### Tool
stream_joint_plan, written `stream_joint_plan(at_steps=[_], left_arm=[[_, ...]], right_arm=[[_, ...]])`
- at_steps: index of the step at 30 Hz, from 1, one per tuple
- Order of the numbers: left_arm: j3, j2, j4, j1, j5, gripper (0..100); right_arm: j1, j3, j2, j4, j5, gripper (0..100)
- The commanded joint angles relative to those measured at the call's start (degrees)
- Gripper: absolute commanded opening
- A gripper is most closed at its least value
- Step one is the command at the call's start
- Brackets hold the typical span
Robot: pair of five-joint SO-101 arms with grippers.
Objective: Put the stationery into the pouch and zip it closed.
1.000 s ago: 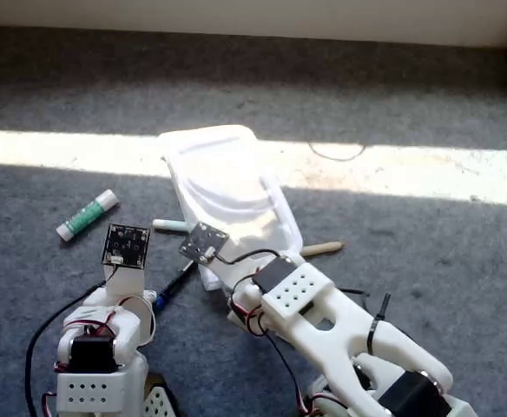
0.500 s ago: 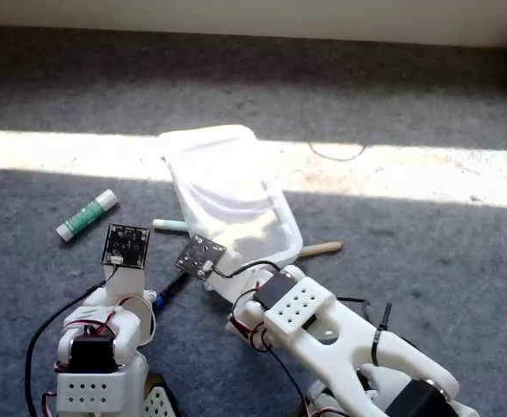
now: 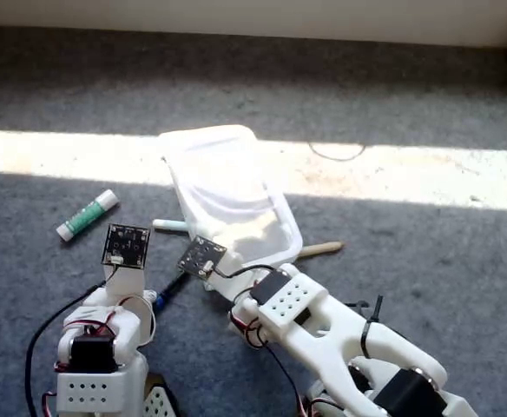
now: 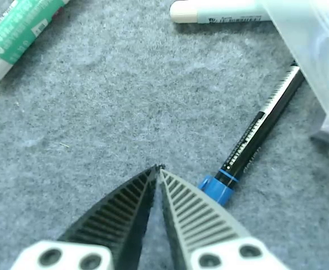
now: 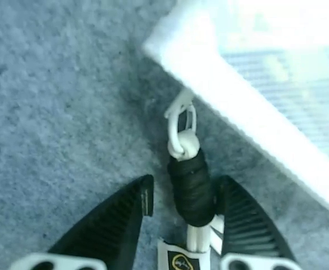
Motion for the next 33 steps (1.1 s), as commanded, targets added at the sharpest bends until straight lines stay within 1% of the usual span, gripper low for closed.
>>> stream_joint_plan(at_steps=[1,8,14,23,29,33], left_arm=[[1.1,-0.4,0.26,-0.31,0.53,1],[1.1,-0.4,0.26,-0.31,0.53,1],[1.1,-0.4,0.26,-0.31,0.53,1],[1.1,-0.4,0.26,-0.31,0.53,1],[1.1,-0.4,0.26,-0.31,0.53,1],[1.1,-0.4,0.26,-0.31,0.53,1]], right_arm=[[-0.48,0.13,0.4,-0.13,-0.62,14.9],[-0.22,0.22,0.31,0.13,-0.7,14.9],[4.35,0.13,0.31,0.04,-0.7,14.9],[3.74,0.22,0.31,-0.13,-0.7,14.6],[3.74,-0.22,0.22,0.13,-0.53,1.9],[3.65,0.22,-2.68,0.31,-0.53,0.5]])
